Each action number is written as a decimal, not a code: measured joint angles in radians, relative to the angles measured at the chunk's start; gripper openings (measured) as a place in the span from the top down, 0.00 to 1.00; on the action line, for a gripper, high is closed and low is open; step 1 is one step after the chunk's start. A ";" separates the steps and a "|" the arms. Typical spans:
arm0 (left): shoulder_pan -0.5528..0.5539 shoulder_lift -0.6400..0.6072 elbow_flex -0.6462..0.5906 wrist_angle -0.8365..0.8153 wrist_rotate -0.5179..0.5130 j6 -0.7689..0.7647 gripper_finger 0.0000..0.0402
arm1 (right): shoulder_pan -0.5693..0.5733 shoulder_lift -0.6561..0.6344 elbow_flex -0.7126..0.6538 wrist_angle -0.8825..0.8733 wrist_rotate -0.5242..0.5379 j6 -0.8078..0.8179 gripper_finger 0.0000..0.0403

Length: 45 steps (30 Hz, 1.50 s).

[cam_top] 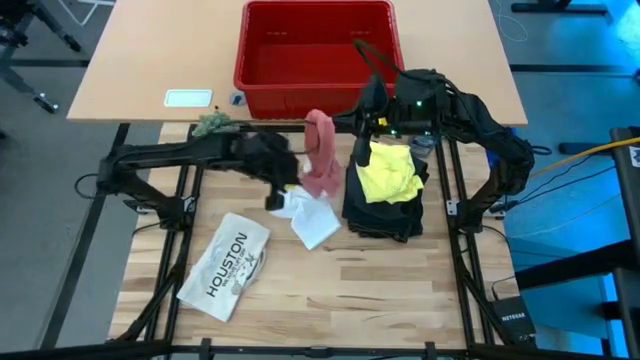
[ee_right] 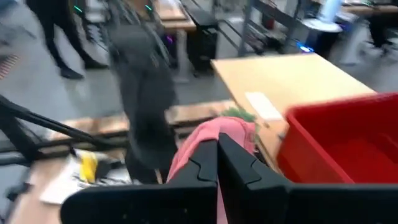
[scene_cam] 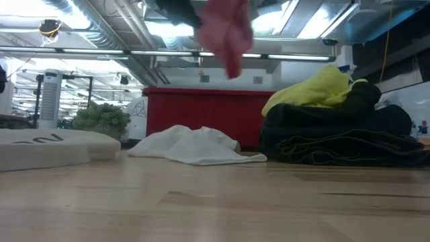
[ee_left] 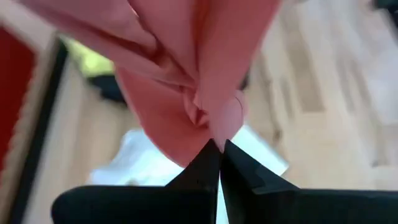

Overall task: Fold laundry
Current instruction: Fold the pink panty

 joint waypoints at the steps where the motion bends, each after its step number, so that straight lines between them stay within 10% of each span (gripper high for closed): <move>1: 0.001 -0.030 0.000 -0.028 -0.029 -0.003 1.00 | 0.000 -0.001 0.000 -0.019 0.023 -0.005 1.00; 8: 0.000 -0.283 0.053 -0.217 -0.222 -0.059 1.00 | -0.041 -0.016 -0.001 -0.246 0.148 -0.015 1.00; 14: -0.002 -0.488 0.067 -0.068 -0.454 -0.063 1.00 | -0.081 -0.018 0.000 -0.217 -0.229 -0.023 1.00; 18: -0.001 -0.564 0.068 0.047 -0.601 -0.011 1.00 | -0.090 -0.018 0.000 -0.179 0.089 -0.012 1.00; 23: 0.001 -0.600 0.070 -0.040 -0.345 -0.085 1.00 | -0.144 -0.018 0.000 -0.171 -0.348 -0.014 1.00; 25: 0.000 -0.600 0.069 -0.077 -0.247 -0.098 1.00 | -0.139 -0.014 0.001 -0.152 -0.308 -0.019 1.00; 27: 0.000 -0.586 0.060 -0.074 -0.335 -0.102 1.00 | -0.145 -0.010 0.001 -0.154 -0.148 0.000 1.00; 29: -0.002 -0.566 0.053 -0.070 -0.386 -0.150 1.00 | -0.162 0.007 0.001 -0.156 -0.213 0.003 1.00; 33: -0.026 -0.524 0.054 0.009 0.061 -0.116 1.00 | -0.126 0.016 0.000 -0.136 -0.586 -0.033 1.00; 35: -0.031 -0.516 0.053 0.034 -0.103 -0.061 1.00 | -0.120 0.014 0.001 -0.154 -0.340 -0.067 1.00; 38: -0.004 -0.501 0.054 0.069 -0.667 0.017 1.00 | -0.165 0.028 0.000 -0.159 0.109 -0.012 1.00; 39: 0.003 -0.498 0.059 0.033 -0.645 0.016 1.00 | -0.182 0.033 -0.001 -0.162 0.027 0.002 1.00; 42: 0.022 -0.500 0.088 -0.035 -0.115 0.022 1.00 | -0.185 0.027 -0.001 -0.161 -0.547 -0.057 1.00; 45: 0.037 -0.501 0.086 -0.146 -0.262 -0.005 1.00 | -0.154 0.014 0.003 -0.176 -0.371 -0.071 1.00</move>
